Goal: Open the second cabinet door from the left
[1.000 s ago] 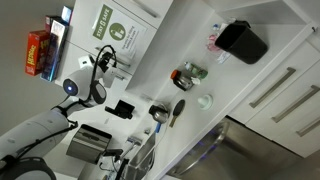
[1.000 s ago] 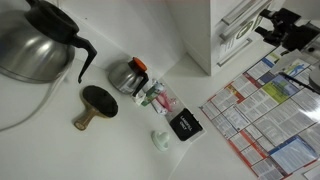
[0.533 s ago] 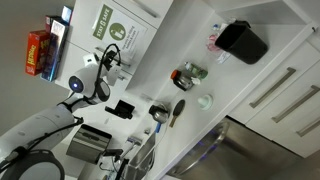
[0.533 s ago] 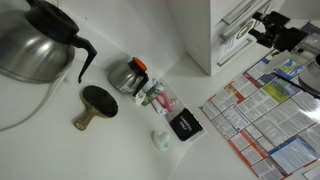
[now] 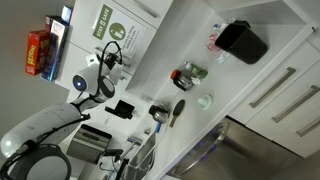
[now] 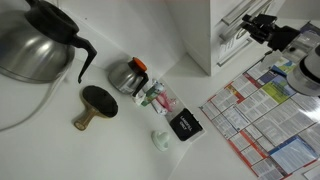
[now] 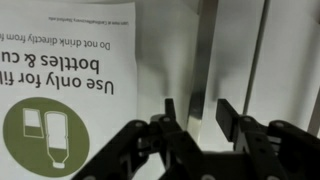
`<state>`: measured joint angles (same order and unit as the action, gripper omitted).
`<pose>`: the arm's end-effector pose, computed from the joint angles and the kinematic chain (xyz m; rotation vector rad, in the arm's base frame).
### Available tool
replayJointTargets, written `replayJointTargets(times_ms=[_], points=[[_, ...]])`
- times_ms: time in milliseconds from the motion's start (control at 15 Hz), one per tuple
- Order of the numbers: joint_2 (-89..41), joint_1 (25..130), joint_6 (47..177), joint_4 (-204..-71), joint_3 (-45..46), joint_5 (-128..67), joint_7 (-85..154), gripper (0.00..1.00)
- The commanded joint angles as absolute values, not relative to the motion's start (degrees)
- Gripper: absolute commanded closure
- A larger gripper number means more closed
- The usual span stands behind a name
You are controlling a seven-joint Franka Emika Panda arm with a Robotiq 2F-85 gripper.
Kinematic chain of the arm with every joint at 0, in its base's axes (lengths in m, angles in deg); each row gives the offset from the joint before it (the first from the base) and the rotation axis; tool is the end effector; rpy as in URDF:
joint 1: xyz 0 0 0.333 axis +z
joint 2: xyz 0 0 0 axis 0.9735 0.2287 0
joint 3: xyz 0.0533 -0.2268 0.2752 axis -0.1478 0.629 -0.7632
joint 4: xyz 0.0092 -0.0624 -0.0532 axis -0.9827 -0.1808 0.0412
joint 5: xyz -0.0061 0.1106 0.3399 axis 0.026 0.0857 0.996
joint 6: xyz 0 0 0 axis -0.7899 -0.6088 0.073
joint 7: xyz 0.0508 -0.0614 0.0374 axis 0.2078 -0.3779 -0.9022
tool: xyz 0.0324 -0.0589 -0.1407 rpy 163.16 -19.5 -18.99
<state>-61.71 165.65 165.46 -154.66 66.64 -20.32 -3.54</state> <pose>0.5779 0.0320 0.7498 -2.1333 -0.5077 -2.0025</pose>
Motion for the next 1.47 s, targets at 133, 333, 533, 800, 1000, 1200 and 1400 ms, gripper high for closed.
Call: replayJointTargets(times_ms=[133,333,533,800,1000,1200,1400], points=[[-61.01,169.05,167.19,-153.25,71.43,-30.38,4.41,0.97],[-61.12,167.83,167.16,-153.62,70.34,-32.09,7.92,0.96],[-61.6,164.61,165.99,-154.4,67.5,-32.7,10.22,0.96],[-63.76,159.31,163.76,-155.84,62.61,-33.55,11.06,0.96],[-65.57,153.94,162.11,-157.62,58.04,-33.35,10.78,0.96],[-68.17,148.66,160.93,-160.13,53.5,-33.0,10.54,0.96],[-71.28,144.16,159.89,-162.73,49.81,-32.7,10.09,0.96]])
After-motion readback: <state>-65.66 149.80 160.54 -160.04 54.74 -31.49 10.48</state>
